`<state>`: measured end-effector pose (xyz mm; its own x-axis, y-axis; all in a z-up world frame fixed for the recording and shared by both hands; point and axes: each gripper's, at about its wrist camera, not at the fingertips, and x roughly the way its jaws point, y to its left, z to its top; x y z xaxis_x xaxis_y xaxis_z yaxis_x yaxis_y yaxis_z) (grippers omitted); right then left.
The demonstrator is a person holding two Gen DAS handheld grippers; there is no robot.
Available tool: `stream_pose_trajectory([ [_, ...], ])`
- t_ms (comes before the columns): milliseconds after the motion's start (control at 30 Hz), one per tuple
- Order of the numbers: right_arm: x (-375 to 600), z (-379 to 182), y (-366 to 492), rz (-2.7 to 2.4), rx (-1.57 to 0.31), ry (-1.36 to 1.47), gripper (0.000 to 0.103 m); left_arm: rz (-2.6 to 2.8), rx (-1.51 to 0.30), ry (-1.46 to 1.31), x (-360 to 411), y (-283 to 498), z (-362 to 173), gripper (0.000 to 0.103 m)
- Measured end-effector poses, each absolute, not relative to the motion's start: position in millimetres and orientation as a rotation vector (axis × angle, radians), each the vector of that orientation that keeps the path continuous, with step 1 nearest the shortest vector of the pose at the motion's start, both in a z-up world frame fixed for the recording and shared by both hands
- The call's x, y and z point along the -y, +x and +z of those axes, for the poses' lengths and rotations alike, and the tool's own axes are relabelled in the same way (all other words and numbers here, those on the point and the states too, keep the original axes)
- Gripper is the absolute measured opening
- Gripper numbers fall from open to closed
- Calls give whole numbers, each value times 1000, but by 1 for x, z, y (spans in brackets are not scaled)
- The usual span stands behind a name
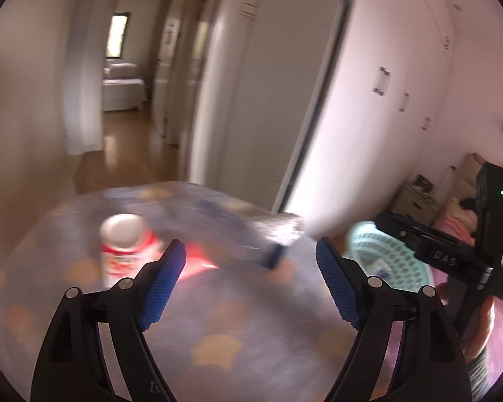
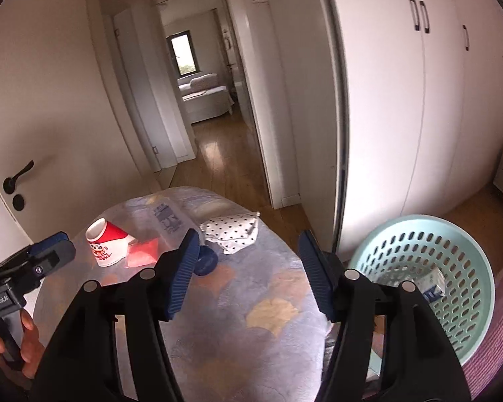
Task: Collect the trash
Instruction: 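Grasp the red-white paper cup with the left tool while the right tool grasps the clear bottle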
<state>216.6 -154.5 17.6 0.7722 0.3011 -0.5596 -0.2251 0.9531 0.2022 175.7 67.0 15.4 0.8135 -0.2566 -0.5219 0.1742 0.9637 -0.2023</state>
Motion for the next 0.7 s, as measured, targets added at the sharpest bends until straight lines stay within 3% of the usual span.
stream_pose_trajectory([
  [333,80,-19,286,433,-735,12,58,-116,-704,-134,-140,226,-21,82],
  [433,66,-32,300,468,-763,1,68,-121,-724,-149,-142,242,-30,82],
  [700,34,-55,317,500,-809,-99,74,-119,-786,-152,-143,265,-52,76],
])
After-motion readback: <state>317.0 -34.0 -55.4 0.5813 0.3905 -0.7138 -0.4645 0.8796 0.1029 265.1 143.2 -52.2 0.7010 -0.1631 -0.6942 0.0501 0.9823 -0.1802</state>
